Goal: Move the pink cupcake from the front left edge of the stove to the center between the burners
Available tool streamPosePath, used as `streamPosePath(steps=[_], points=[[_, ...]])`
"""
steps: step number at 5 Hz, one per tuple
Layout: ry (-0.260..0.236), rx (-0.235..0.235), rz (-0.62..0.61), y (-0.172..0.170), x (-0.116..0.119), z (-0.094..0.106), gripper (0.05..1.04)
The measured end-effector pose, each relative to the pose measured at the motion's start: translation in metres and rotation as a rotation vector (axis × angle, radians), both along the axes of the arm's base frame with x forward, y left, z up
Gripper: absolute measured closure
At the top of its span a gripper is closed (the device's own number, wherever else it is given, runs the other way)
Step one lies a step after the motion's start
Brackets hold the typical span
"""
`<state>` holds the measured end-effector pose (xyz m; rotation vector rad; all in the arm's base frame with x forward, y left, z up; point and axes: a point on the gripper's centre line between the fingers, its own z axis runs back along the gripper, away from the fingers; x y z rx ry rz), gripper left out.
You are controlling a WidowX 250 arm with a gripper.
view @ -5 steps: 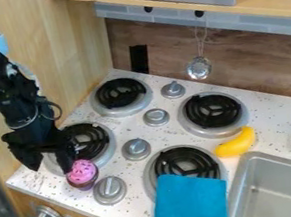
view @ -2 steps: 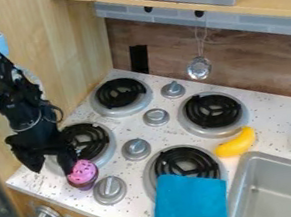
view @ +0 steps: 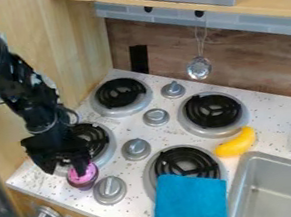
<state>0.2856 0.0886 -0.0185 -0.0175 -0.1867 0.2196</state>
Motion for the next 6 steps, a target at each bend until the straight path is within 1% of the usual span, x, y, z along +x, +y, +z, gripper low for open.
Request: streamPosePath(steps=[1,2,3,4,5,6], points=[[-0.003,0.003,0.014,0.002,0.003,-0.003,0.083],[0.009,0.009,0.011,0.000,0.003,-0.006,0.083],[0.030,0.020,0.004,-0.003,0.006,-0.018,0.083],[0.036,0.033,0.006,-0.003,0.009,-0.022,0.083],[0.037,0.042,0.020,-0.005,0.015,-0.025,0.121],[0.030,0.043,0.022,-0.006,0.017,-0.025,0.135]])
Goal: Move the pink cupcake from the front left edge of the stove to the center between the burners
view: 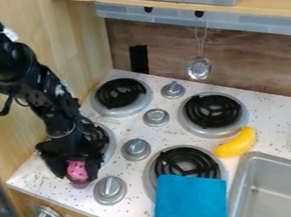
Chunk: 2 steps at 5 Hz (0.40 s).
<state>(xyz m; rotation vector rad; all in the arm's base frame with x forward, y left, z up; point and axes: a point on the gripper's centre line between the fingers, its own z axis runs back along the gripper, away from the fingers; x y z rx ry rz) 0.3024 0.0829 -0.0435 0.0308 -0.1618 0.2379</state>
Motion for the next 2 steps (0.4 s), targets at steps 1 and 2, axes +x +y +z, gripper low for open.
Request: streamPosePath(steps=[1,2], points=[[-0.018,-0.023,-0.023,-0.0057,-0.0029,0.0019,0.137],[-0.010,-0.070,-0.033,-0.0154,-0.0086,0.0094,0.217]])
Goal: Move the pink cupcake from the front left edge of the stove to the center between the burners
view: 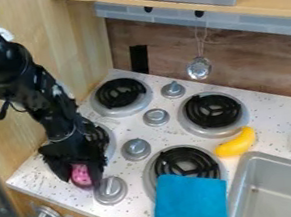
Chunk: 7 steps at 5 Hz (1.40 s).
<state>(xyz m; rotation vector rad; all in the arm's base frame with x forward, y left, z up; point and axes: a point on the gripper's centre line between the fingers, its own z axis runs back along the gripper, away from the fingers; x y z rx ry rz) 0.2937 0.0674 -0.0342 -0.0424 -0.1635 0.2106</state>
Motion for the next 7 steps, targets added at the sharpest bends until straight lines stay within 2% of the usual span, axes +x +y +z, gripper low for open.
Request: streamPosePath(steps=[1,2,3,4,5,6,7], points=[[-0.029,-0.040,-0.041,-0.019,0.006,0.015,0.275],[-0.041,-0.079,-0.077,-0.036,0.015,0.028,0.276],[-0.061,-0.098,-0.107,-0.043,0.024,0.052,0.276],[-0.058,-0.123,-0.092,-0.057,0.059,0.050,0.275],[-0.028,-0.135,-0.099,-0.067,0.090,0.036,0.276],[-0.005,-0.147,-0.084,-0.066,0.114,0.024,0.275],[0.011,-0.133,-0.082,-0.063,0.126,0.014,0.275]])
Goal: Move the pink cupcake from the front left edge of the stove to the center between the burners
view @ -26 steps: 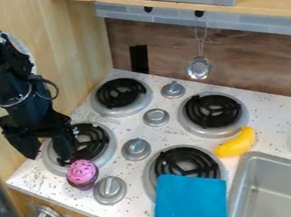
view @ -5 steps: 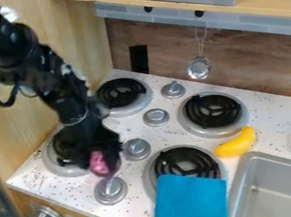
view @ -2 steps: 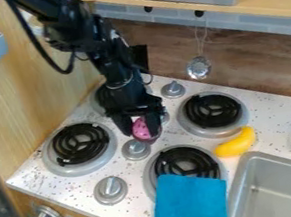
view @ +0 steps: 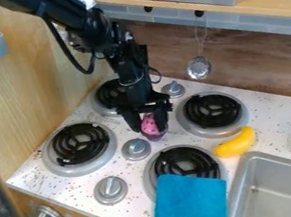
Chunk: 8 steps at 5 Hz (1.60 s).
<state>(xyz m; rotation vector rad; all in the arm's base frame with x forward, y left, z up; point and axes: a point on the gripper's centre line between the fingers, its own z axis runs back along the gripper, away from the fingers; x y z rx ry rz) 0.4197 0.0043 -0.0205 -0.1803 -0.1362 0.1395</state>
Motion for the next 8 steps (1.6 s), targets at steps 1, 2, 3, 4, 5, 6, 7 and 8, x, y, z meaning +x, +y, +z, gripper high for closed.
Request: streamPosePath(steps=[1,2,3,4,5,6,7,8], points=[[0.008,0.009,0.011,0.001,0.007,-0.009,0.210],[-0.011,0.013,0.008,0.002,0.010,-0.010,0.065],[0.004,-0.001,0.004,-0.002,0.002,-0.017,0.073],[0.003,-0.016,-0.014,-0.005,-0.008,-0.018,0.074],[-0.027,-0.012,-0.020,-0.005,-0.018,0.000,0.077],[-0.035,0.026,-0.013,-0.001,-0.042,0.012,0.077],[-0.044,0.059,-0.030,0.002,-0.076,0.022,0.077],[-0.064,0.075,-0.057,0.001,-0.112,0.032,0.077]])
